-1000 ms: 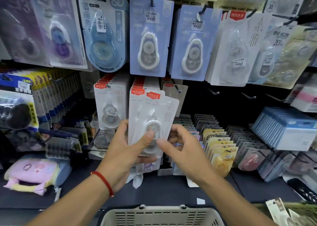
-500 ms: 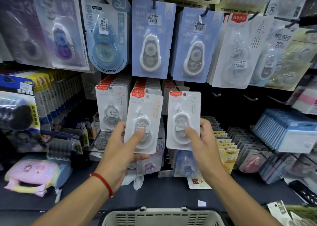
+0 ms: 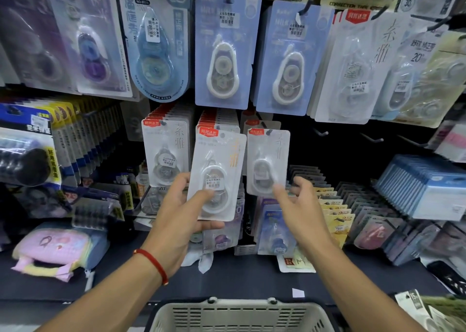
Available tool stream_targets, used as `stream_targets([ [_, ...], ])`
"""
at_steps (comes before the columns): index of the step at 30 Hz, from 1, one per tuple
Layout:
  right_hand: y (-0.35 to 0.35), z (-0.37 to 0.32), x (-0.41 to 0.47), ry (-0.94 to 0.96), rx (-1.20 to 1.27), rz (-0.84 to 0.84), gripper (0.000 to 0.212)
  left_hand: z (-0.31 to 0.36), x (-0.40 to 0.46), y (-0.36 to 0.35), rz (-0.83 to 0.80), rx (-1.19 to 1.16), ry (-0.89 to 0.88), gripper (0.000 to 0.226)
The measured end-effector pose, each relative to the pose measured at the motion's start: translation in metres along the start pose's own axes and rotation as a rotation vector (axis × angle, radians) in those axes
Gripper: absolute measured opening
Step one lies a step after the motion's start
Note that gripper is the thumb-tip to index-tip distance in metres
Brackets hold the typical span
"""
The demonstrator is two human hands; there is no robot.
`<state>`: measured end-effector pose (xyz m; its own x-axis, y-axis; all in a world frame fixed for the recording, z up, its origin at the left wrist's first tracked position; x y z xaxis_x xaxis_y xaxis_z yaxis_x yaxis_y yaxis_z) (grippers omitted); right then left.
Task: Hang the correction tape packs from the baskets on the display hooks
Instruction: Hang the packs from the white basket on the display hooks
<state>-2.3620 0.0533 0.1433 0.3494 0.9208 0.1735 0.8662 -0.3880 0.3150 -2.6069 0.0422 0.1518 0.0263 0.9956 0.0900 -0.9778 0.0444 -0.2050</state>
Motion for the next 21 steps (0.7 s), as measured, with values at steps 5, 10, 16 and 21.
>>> stream_targets([
  [5,-0.018,-0.011,-0.014,0.122,0.090,-0.255,0.013,-0.006,-0.002,-0.009,-0.066,0.031,0.017,0.019],
  [10,-0.039,-0.013,-0.029,0.175,0.204,-0.432,0.011,-0.011,-0.008,-0.023,-0.194,0.083,0.026,0.030],
  [16,-0.030,-0.014,-0.028,0.093,0.428,-0.228,0.020,-0.013,-0.010,-0.026,-0.212,0.087,0.035,0.054],
  [21,-0.017,-0.020,-0.022,0.103,0.455,-0.140,0.010,-0.011,-0.013,-0.032,-0.270,0.111,0.020,0.073],
])
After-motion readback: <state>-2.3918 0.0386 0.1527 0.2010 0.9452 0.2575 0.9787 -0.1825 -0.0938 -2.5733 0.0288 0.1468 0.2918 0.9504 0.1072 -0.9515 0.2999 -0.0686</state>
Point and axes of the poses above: each hand's wrist, its own x-axis towards the middle knuckle, its own y-axis out of the back of the hand, z = x × y, the point moved 5 cm from there along x, towards the middle knuckle, and after that the axes turned 4 degrees about x, right-handed, at the moved point
